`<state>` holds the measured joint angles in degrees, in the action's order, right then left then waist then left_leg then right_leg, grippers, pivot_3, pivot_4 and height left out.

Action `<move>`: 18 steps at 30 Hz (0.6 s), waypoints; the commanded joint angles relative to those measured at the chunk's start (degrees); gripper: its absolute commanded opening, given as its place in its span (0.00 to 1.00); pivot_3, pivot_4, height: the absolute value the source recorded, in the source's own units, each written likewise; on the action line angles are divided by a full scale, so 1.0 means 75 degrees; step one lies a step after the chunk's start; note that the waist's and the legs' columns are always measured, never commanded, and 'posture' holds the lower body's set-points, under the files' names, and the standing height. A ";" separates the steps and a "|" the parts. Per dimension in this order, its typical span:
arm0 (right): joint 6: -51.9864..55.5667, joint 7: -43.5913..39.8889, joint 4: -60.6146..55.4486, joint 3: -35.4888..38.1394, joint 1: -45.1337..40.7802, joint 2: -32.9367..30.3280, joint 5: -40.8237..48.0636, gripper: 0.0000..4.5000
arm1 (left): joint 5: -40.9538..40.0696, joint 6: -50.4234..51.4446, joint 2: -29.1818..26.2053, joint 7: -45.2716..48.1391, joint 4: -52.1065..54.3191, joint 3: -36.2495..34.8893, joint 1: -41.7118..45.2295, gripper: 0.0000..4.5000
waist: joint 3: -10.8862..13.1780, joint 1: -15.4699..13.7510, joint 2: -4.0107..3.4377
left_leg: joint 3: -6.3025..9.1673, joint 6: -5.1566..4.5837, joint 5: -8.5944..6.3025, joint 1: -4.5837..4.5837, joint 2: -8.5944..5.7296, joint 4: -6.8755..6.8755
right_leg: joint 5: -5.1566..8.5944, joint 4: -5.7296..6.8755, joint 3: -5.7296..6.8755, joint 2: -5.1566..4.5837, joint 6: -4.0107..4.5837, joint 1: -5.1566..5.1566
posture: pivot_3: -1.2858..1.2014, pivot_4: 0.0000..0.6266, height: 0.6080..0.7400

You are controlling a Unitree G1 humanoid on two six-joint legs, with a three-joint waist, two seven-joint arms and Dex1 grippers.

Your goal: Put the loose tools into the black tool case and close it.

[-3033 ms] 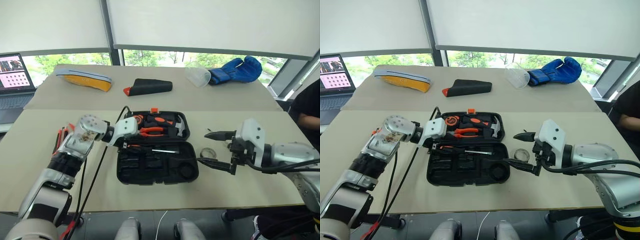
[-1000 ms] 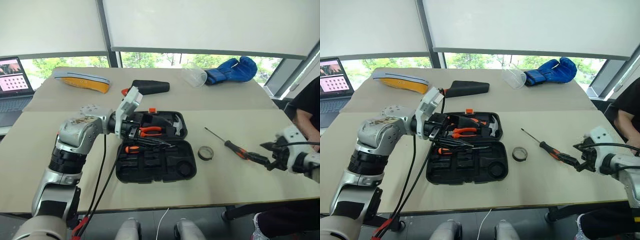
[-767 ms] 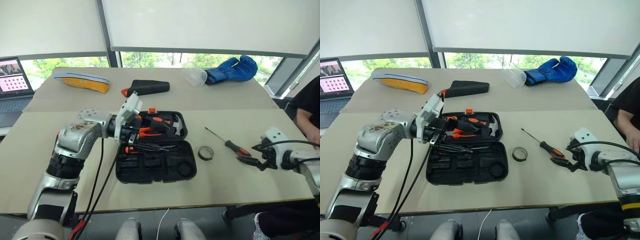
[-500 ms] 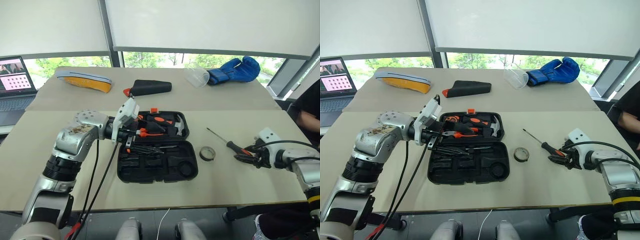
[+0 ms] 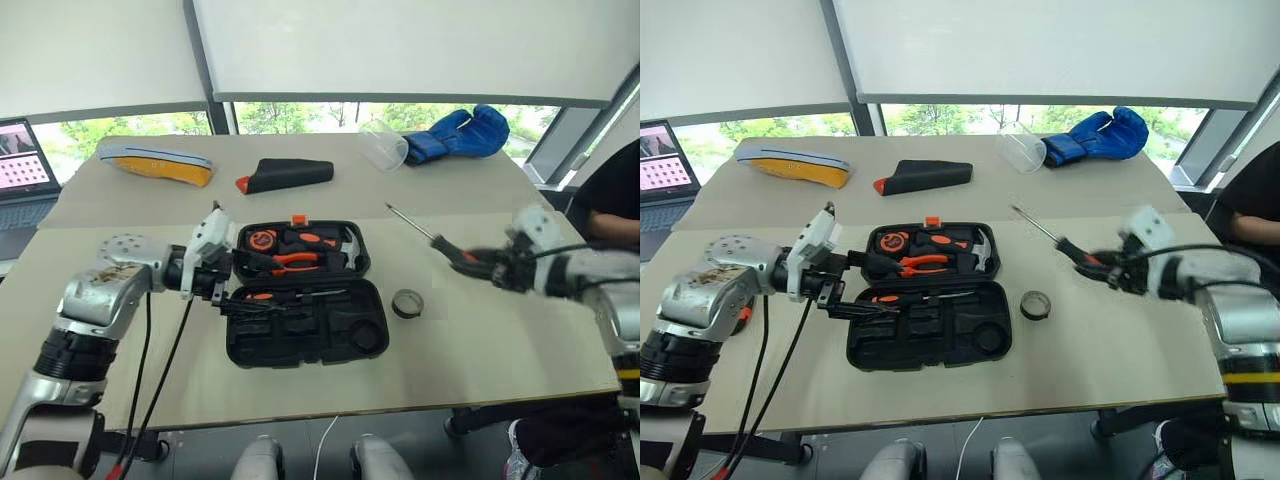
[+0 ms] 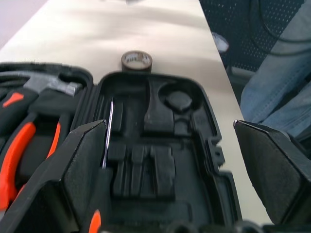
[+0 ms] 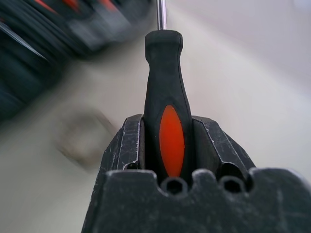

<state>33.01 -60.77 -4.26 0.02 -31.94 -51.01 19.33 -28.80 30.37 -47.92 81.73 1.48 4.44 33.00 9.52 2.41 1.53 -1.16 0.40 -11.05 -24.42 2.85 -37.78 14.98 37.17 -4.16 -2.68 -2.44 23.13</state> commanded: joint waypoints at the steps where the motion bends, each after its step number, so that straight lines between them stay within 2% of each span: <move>1: 0.0018 -0.0205 -0.0815 -0.1276 -0.0363 0.0369 -0.0424 0.23 | -0.0140 0.0044 -0.0424 0.0356 0.0291 -0.0211 -0.0127 1.00 | 0.0001 -0.0002 0.0007 | 0.0001 0.0000 0.0000 0.0001 0.0006 0.0001 | 0.0002 0.0000 0.0001 0.0005 0.0006 0.0002 | 0.52 0.24 1.00; 4: -0.0111 -0.0229 -0.1042 -0.2178 -0.0768 0.0651 -0.1003 0.23 | -0.0344 0.0273 -0.0738 0.0593 0.0501 -0.0279 -0.0248 1.00 | 0.0003 -0.0070 0.0007 | 0.0000 0.0000 0.0000 -0.0021 0.0004 0.0001 | 0.0003 0.0003 0.0002 0.0004 0.0011 0.0024 | 0.52 0.24 1.00; 8: -0.0034 -0.0204 -0.1015 -0.2858 -0.1096 0.1004 -0.1421 0.23 | -0.0416 0.0320 -0.0843 0.0520 0.0597 -0.0441 -0.0254 1.00 | 0.0003 -0.0210 0.0006 | -0.0003 0.0001 0.0001 -0.0058 0.0000 -0.0008 | -0.0017 0.0004 -0.0003 0.0001 0.0041 0.0060 | 0.52 0.24 1.00; 12: -0.0265 -0.0270 -0.0887 -0.3226 -0.1142 0.1146 -0.1795 0.23 | -0.0368 0.0224 -0.1007 0.0483 0.0740 -0.0567 -0.0448 1.00 | 0.0003 -0.0230 0.0007 | -0.0003 0.0001 0.0002 -0.0082 0.0004 -0.0008 | -0.0022 0.0015 -0.0002 0.0007 0.0051 0.0090 | 0.52 0.24 1.00; 18: -0.0689 -0.0354 -0.0829 -0.3423 -0.1082 0.1331 -0.2084 0.23 | -0.0330 0.0237 -0.0842 0.0160 0.0614 -0.0635 -0.0265 1.00 | 0.0004 -0.0220 0.0009 | -0.0005 0.0005 0.0005 -0.0112 0.0000 -0.0012 | -0.0018 0.0071 -0.0006 0.0008 0.0068 0.0145 | 0.52 0.24 1.00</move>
<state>29.90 -63.47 -9.48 -26.28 -39.76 -41.44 4.44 -30.88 32.68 -54.27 83.53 5.55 1.20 29.60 9.55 0.76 1.60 -1.19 0.44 -11.01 -25.26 2.86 -37.87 14.85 37.73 -4.20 -2.60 -1.93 24.22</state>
